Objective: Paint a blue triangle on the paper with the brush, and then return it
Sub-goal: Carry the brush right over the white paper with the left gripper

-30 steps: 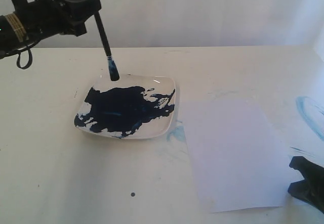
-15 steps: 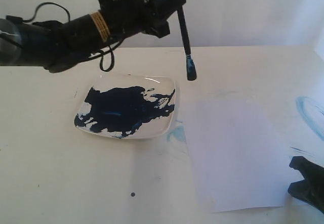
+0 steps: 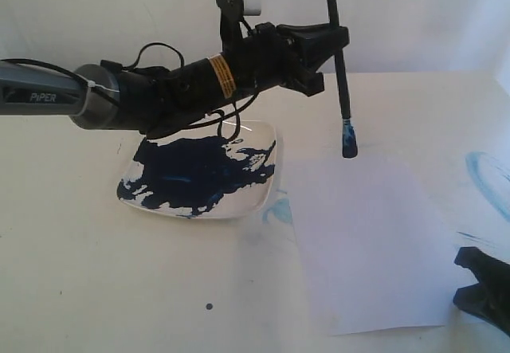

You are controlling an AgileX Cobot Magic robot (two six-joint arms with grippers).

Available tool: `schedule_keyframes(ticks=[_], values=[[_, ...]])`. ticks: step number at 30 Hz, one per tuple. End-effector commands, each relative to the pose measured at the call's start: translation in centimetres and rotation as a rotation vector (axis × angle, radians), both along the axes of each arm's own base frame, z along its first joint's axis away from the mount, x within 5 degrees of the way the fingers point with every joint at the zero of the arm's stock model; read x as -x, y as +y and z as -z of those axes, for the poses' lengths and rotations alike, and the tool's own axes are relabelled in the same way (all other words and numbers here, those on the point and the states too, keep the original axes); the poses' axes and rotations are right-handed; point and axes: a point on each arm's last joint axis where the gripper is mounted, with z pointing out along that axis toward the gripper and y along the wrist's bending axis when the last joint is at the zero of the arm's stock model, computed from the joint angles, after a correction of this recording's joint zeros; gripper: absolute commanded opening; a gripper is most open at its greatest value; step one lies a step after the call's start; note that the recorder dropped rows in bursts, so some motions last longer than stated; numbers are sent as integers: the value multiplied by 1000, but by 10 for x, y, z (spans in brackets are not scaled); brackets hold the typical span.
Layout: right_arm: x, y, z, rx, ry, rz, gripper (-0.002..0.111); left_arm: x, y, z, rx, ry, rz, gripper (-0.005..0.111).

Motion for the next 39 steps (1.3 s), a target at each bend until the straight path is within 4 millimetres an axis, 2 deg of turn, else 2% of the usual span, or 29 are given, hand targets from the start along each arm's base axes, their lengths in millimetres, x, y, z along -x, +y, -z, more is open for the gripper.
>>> schedule_keyframes(ticks=[1, 14, 21, 32, 39], values=[[6, -7, 5, 97, 39, -5, 0, 5, -15, -2, 32, -9, 42, 0], [6, -7, 5, 102, 38, -10, 0, 13, -35, 17, 11, 2, 44, 0], [6, -7, 5, 102, 38, -10, 0, 16, -48, 40, -13, 23, 22, 0], [7, -7, 6, 110, 40, -33, 0, 16, -48, 43, -28, 4, 17, 0], [7, -7, 6, 112, 40, -32, 0, 12, -46, 39, 22, 34, -22, 0]])
